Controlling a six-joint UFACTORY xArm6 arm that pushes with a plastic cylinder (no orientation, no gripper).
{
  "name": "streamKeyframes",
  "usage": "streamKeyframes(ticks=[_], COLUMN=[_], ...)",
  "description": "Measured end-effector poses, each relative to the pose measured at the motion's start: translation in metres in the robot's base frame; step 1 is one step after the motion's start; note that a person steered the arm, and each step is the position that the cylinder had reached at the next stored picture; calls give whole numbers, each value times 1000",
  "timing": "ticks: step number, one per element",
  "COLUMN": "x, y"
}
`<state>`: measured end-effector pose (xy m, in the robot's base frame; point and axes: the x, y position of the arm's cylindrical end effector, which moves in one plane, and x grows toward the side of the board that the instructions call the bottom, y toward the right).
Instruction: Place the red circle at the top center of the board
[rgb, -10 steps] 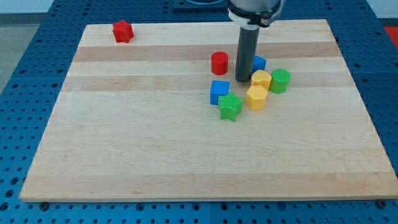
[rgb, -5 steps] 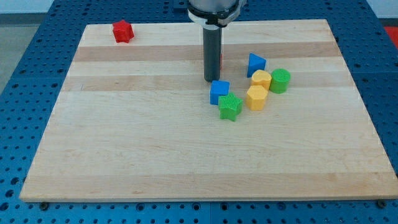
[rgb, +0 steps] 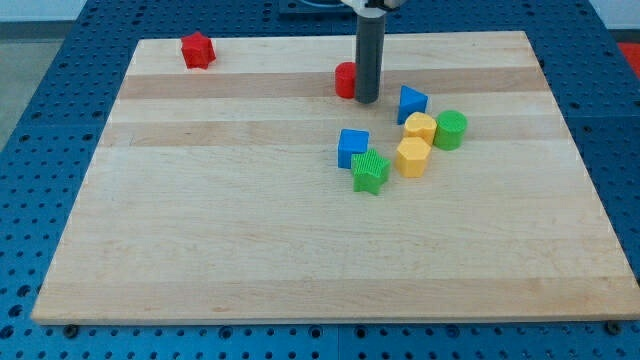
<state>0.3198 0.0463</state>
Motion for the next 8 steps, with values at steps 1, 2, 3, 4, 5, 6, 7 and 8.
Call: streamKeyframes(ticks=[1, 2, 3, 4, 5, 6, 7, 8], x=[-7, 8, 13, 3, -12, -30, -47, -59], y=[0, -4, -20, -24, -24, -24, -24, -24])
